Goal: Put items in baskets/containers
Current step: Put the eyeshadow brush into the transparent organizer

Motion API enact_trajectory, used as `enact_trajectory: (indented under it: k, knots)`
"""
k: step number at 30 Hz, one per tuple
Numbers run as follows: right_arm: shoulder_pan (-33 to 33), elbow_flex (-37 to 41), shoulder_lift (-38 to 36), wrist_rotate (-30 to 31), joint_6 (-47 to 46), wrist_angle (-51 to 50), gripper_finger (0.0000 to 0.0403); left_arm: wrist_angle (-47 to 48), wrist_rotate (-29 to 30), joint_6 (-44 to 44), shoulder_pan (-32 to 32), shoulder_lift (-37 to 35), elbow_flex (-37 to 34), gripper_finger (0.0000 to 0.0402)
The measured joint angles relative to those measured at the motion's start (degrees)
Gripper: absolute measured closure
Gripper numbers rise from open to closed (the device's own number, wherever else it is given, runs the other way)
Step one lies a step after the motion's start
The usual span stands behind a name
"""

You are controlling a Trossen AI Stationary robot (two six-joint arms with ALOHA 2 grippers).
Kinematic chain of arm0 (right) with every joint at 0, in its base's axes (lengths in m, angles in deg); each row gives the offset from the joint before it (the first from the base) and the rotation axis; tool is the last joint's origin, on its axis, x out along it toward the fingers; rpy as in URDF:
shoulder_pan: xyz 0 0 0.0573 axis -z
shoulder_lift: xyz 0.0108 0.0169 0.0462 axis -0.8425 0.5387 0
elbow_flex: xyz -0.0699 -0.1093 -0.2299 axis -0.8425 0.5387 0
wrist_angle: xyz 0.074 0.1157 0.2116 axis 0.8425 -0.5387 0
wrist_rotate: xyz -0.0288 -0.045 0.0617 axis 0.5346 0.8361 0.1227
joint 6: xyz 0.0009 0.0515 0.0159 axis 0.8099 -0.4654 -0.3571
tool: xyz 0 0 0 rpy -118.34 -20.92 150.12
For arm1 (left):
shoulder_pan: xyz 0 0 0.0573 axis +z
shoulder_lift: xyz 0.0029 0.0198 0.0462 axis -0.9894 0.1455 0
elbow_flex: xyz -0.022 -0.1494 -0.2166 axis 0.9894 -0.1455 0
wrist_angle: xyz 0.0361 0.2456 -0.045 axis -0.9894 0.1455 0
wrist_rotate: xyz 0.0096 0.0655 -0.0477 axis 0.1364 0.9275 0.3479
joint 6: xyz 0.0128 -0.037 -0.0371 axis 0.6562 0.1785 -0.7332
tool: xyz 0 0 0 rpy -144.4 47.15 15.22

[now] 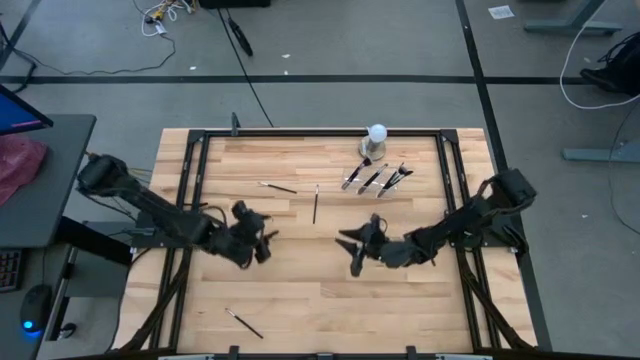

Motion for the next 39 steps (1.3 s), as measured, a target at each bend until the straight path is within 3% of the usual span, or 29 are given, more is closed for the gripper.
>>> enact_trajectory:
  k: [7,13,16,19,25,30,39]
  knots:
    - [-0.6,-0.7,13.2,0.0,-5.6,16.2,0.0278,4.2,-4.4,-0.2,8.9,-1.4,0.0,0.0164]
    - [0.7,-5.7,21.3,-1.2,-5.1,21.3,0.0276,1.9,-1.8,-0.2,8.4,-1.0,-0.1,0.0164]
    - [2.3,-11.6,22.7,-1.1,-0.3,12.7,0.0266,0.3,-0.7,-0.9,6.6,0.3,-0.1,0.0164]
    - [4.3,-19.9,22.7,-0.6,0.5,-4.3,0.0241,0.4,1.6,-3.0,4.5,1.3,-0.1,0.0164]
    - [10.3,-33.5,22.7,5.5,-12.0,-35.9,0.0187,0.7,3.8,-6.1,1.0,3.7,-0.1,0.0164]
    - [16.5,-35.3,22.7,3.8,-15.5,-38.4,0.0177,0.9,4.4,-8.6,-2.9,3.9,-0.1,0.0164]
    - [22.3,-35.3,23.3,-1.9,-14.0,-38.0,0.0205,0.8,9.6,-8.9,-8.0,3.9,-0.1,0.0164]
